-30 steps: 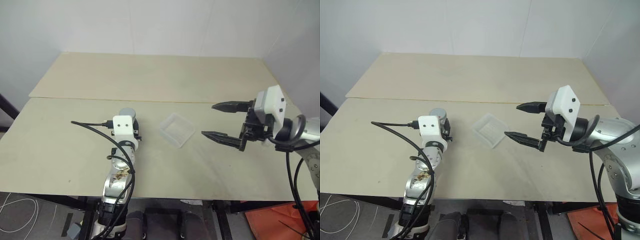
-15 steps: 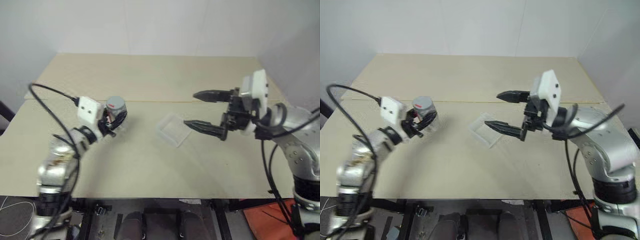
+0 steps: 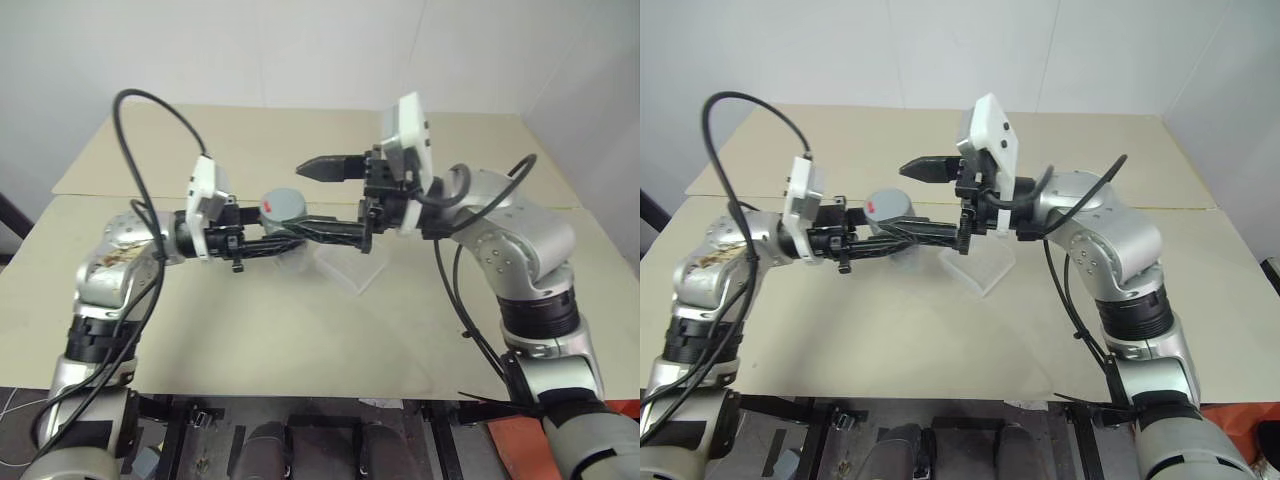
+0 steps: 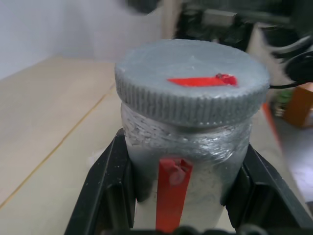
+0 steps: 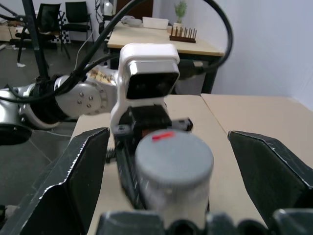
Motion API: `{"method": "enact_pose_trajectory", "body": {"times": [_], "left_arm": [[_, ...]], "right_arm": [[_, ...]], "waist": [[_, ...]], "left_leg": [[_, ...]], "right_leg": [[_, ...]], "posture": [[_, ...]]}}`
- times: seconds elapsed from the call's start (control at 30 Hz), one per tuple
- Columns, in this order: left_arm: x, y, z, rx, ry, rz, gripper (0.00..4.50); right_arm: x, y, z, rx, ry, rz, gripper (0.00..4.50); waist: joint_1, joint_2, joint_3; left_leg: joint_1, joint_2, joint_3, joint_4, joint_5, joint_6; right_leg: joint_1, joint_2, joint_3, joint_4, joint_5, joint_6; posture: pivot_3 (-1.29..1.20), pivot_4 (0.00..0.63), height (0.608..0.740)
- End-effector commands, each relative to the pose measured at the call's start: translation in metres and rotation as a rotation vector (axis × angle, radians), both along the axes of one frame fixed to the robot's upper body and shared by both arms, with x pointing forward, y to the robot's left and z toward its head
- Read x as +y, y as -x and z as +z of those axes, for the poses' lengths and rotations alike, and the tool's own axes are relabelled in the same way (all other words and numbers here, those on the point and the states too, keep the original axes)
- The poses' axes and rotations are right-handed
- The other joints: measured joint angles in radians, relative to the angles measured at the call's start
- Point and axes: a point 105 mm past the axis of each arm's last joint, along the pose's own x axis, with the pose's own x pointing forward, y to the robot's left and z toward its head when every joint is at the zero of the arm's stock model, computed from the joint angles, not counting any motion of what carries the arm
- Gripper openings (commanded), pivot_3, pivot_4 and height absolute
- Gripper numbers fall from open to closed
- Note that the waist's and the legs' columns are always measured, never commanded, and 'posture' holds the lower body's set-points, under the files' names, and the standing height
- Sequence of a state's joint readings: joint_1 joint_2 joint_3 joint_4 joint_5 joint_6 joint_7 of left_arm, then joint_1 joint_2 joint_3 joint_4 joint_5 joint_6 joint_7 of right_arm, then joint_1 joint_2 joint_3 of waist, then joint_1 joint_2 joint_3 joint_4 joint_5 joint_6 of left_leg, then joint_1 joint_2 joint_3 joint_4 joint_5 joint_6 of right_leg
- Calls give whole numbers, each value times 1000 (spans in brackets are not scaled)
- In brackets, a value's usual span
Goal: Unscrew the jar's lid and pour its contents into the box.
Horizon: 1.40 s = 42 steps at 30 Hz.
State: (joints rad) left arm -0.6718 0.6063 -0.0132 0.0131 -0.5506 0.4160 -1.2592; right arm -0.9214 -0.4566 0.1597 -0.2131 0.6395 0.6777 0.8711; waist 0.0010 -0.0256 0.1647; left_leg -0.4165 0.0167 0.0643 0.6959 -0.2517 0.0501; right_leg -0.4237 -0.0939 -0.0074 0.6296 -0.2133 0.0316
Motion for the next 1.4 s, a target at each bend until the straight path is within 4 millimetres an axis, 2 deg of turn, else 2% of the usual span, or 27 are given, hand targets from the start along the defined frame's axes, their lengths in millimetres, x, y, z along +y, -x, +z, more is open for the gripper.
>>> {"method": "enact_pose_trajectory", "body": {"times": [0.03, 0.63, 0.77, 0.87, 1.0, 1.1, 1.3, 1.4], "left_arm": [[-9, 4, 9, -51, -2, -66, 1931], [-15, 1, 10, -41, -5, -119, 1931], [-16, 0, 13, -51, 2, -118, 1931], [-16, 0, 14, -64, 1, -118, 1931], [-15, 2, 16, -78, -5, -129, 1931], [-12, 7, 17, -88, -28, -175, 1931], [-10, 43, 22, -81, -73, -439, 1931], [-13, 48, 25, -64, -69, -483, 1931]], "right_arm": [[2, 3, 7, -38, 3, -1, 4500], [-1, 2, -4, 5, 1, -33, 4500], [-3, 1, -11, 20, 32, -23, 3654], [-4, -4, -16, 33, 42, -38, 2742], [-4, -6, -16, 45, 44, -23, 2742], [-5, -5, -14, 49, 43, 54, 2742], [-16, 19, -11, 11, 107, 514, 2742], [-12, 20, -10, -20, 135, 620, 2742]], "waist": [[-1, 0, 0], [-5, 0, 0], [-5, 0, 0], [-7, 0, 0], [-8, 0, 0], [-10, 0, 0], [-14, 0, 0], [-13, 0, 0]], "left_leg": [[0, 0, 0, 0, 0, 0], [-1, 0, -1, 0, 0, 0], [-1, 0, -1, 0, 0, 0], [-1, 0, -1, 0, 0, 0], [-1, 0, -1, 0, 0, 0], [-1, 0, -1, 0, 0, 0], [-1, 0, -1, 0, 0, 0], [-1, 1, -1, 0, 0, 0]], "right_leg": [[0, 0, 0, 0, 0, 0], [-1, 0, -1, 0, 0, 0], [0, 0, -1, 0, 0, 0], [0, 0, -1, 0, 0, 0], [-1, 0, -1, 0, 0, 0], [-1, 0, -1, 0, 0, 0], [-1, 1, -1, -1, 0, 0], [0, 1, -1, -1, 0, 0]], "posture": [[0, 150, 740], [0, 150, 740], [0, 150, 740], [0, 150, 740], [0, 150, 740], [0, 150, 740], [0, 150, 740], [0, 150, 740]]}}
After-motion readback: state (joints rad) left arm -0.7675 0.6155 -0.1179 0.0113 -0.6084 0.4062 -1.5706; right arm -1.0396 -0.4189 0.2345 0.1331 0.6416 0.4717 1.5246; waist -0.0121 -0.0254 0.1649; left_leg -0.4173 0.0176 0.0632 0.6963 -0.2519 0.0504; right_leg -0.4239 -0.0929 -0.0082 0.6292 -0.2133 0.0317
